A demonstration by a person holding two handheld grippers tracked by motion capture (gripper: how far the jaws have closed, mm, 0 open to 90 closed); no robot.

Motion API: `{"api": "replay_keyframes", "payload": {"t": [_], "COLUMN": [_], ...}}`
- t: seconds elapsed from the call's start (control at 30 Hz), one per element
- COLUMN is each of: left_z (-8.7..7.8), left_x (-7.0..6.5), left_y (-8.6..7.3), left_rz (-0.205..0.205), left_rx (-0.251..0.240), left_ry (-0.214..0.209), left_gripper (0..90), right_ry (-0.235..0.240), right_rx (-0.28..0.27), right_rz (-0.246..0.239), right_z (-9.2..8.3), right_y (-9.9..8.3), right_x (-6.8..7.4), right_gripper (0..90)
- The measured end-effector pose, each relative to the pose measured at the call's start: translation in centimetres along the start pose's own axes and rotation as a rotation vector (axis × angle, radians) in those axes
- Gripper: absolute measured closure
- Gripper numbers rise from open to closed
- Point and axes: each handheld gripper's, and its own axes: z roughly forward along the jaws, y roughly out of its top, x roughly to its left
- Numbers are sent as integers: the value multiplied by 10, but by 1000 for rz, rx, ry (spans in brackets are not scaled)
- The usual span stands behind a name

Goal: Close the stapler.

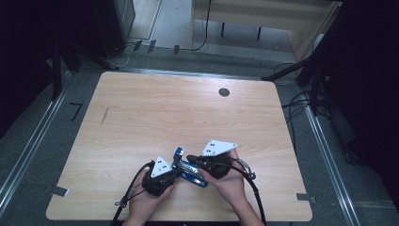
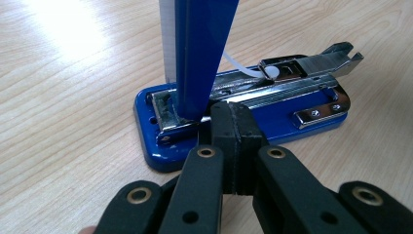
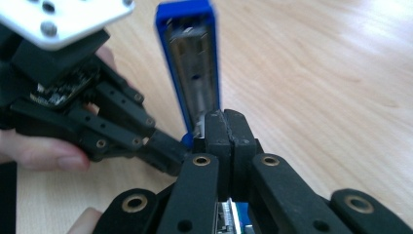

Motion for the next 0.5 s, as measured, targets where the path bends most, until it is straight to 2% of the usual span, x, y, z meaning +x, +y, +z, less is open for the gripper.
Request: {"api": "replay_keyframes", "payload": {"t": [0.17, 0.37, 0.5], "left_z": [0, 0, 0], "left_x": [0, 0, 1], "left_y": [0, 0, 0], "left_rz": [6, 3, -2], "left_rx": [1, 1, 1], "left_ry": [-4, -7, -11], "left_gripper": [900, 900, 900], "right_ry": [-14, -28, -35], "right_rx": [-21, -30, -42], "right_rz": [4, 15, 5], "right_z": [-3, 7, 10], "right_y": [8, 19, 30], "right_x": [-3, -3, -2], "right_gripper": [900, 900, 900]}}
